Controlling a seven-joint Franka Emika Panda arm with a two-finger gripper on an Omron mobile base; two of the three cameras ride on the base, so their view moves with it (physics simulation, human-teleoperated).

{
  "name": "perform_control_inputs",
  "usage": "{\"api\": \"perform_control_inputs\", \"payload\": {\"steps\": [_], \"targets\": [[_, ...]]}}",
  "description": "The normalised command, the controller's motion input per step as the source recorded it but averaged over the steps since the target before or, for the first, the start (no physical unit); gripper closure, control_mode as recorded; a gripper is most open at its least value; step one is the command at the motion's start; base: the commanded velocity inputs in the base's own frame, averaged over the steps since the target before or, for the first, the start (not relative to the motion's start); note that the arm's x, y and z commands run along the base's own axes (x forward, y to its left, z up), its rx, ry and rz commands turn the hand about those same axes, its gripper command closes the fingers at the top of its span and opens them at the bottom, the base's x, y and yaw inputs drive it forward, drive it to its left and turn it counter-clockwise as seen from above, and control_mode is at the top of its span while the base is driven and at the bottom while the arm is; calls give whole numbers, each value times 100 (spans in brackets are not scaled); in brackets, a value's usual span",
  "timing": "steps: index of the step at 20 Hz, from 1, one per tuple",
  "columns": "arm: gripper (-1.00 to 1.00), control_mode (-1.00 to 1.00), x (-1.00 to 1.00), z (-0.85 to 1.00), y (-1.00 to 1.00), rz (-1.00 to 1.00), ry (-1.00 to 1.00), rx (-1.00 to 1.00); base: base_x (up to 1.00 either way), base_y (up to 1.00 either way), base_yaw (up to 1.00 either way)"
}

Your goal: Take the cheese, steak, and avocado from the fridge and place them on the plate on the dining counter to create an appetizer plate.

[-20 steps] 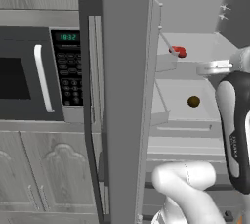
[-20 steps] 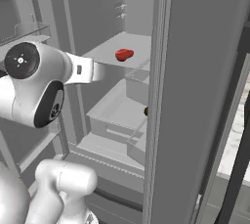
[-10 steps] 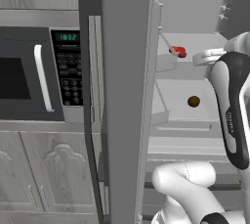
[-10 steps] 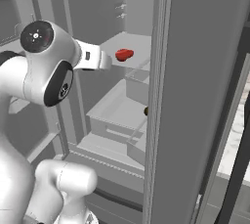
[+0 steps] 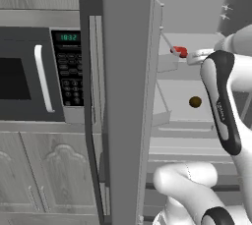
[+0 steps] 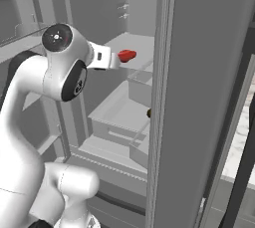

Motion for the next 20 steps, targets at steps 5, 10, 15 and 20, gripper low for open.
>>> {"api": "perform_control_inputs", "payload": {"steps": [5,10,15,20], "targets": [[-100,-100,46,0,-27,0,0,0,0,0,0],[-100,-100,31,0,-24,0,0,0,0,0,0],[-100,-100,34,-2,-2,0,1,0,0,0,0],[-100,-100,37,-11,0,0,0,0,0,0,0]]}}
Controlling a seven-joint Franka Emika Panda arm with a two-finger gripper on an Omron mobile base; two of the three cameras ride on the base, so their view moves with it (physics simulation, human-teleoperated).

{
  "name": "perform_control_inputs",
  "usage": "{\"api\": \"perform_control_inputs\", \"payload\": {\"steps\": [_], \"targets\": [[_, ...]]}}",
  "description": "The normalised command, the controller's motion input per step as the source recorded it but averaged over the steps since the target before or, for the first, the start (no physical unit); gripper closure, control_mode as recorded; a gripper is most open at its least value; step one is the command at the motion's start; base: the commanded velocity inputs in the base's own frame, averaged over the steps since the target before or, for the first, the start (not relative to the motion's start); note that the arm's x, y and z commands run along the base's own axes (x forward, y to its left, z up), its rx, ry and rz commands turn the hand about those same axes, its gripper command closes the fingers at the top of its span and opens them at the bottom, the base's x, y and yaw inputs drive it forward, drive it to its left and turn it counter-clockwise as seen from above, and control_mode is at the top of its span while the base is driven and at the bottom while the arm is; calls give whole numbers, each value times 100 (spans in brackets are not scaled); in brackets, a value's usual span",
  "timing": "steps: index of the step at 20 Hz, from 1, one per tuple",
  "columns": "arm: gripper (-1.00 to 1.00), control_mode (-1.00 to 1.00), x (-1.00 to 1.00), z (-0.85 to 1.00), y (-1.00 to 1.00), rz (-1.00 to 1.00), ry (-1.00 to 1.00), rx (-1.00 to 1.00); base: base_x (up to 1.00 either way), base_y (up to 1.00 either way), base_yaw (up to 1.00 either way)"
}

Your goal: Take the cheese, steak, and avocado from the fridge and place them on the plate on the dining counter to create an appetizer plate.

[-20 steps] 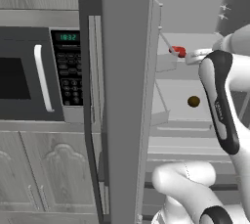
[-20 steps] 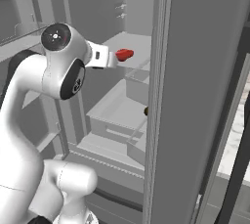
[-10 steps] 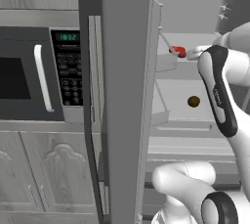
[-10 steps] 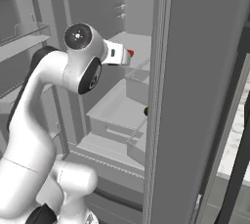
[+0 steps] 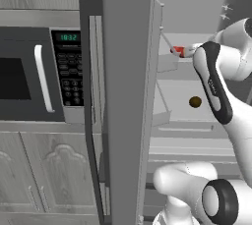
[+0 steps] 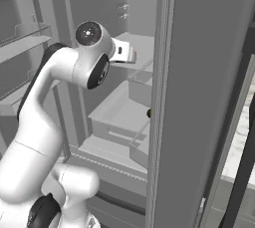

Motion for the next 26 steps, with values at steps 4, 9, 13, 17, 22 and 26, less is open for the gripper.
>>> {"api": "perform_control_inputs", "payload": {"steps": [4,9,13,17,22,26], "targets": [[-100,-100,32,-14,0,0,0,0,0,0,0],[-100,-100,30,-17,0,2,0,0,0,0,0],[-100,-100,36,-17,0,3,0,0,0,0,0],[-100,-100,42,-3,0,4,4,0,0,0,0],[-100,-100,43,0,0,2,9,0,0,0,0],[-100,-100,41,0,0,0,10,0,0,0,0]]}}
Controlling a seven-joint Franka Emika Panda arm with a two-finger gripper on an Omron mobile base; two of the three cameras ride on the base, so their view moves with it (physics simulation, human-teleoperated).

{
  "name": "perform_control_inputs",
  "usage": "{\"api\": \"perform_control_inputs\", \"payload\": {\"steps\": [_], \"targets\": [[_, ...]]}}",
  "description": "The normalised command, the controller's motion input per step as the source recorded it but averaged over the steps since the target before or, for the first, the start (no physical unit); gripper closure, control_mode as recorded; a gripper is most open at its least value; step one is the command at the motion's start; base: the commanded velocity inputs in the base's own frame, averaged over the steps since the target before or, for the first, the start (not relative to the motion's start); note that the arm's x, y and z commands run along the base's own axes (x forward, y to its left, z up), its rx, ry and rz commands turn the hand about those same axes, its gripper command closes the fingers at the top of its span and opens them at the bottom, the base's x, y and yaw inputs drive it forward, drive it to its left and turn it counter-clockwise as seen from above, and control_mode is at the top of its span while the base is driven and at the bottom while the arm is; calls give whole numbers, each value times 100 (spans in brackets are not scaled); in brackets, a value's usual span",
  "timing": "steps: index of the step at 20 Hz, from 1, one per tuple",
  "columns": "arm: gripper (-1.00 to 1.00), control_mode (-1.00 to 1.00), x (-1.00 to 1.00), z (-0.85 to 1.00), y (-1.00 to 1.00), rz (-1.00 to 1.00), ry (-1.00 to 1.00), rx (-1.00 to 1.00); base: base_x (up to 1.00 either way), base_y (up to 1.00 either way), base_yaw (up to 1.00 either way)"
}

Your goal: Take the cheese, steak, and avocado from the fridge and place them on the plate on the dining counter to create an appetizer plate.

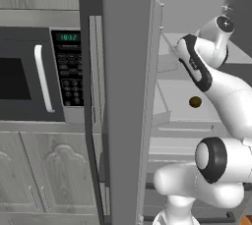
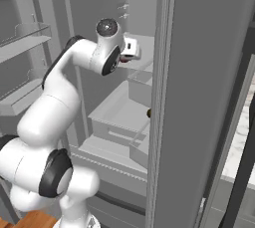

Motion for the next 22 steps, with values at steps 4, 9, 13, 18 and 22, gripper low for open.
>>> {"api": "perform_control_inputs", "payload": {"steps": [4,9,13,18,22], "targets": [[-100,-100,31,0,-1,0,8,0,0,0,0],[-100,-100,33,-8,0,0,2,0,0,0,0],[-100,-100,23,-21,-6,0,0,0,0,0,0],[-100,-100,10,-42,-5,0,0,0,0,0,0],[-100,-100,10,-47,0,0,1,0,0,0,0]]}}
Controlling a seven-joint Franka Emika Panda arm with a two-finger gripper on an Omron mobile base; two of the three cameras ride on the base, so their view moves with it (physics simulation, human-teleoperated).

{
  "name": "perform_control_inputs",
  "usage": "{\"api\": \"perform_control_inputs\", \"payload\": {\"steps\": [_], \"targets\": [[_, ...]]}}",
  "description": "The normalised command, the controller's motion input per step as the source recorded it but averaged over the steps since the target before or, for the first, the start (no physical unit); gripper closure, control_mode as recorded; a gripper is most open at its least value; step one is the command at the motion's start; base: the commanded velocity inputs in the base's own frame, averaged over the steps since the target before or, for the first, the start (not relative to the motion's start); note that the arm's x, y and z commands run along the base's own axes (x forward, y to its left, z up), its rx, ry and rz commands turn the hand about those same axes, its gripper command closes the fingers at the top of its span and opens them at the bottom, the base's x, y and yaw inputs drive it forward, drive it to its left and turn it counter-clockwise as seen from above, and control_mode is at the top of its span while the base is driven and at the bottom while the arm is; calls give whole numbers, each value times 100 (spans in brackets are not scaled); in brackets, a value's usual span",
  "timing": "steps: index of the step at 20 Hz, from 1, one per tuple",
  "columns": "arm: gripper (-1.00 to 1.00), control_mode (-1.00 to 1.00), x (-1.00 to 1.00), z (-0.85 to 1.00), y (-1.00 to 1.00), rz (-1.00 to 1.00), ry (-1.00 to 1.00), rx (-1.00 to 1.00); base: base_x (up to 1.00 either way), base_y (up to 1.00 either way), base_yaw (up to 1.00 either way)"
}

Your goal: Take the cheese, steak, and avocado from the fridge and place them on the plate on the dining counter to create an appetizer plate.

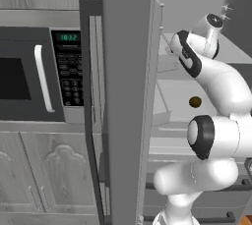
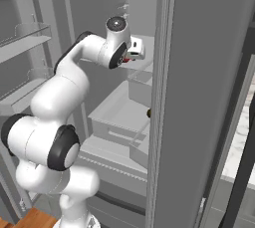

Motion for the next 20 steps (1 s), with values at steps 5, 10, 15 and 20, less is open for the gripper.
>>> {"api": "perform_control_inputs", "payload": {"steps": [5,10,15,20], "targets": [[-100,-100,49,-24,0,0,11,0,0,0,0],[-100,-100,49,-33,1,0,18,0,0,0,0],[100,-100,7,-81,9,0,29,-1,0,0,0],[100,-100,-2,-77,3,-1,19,-1,0,0,0]]}}
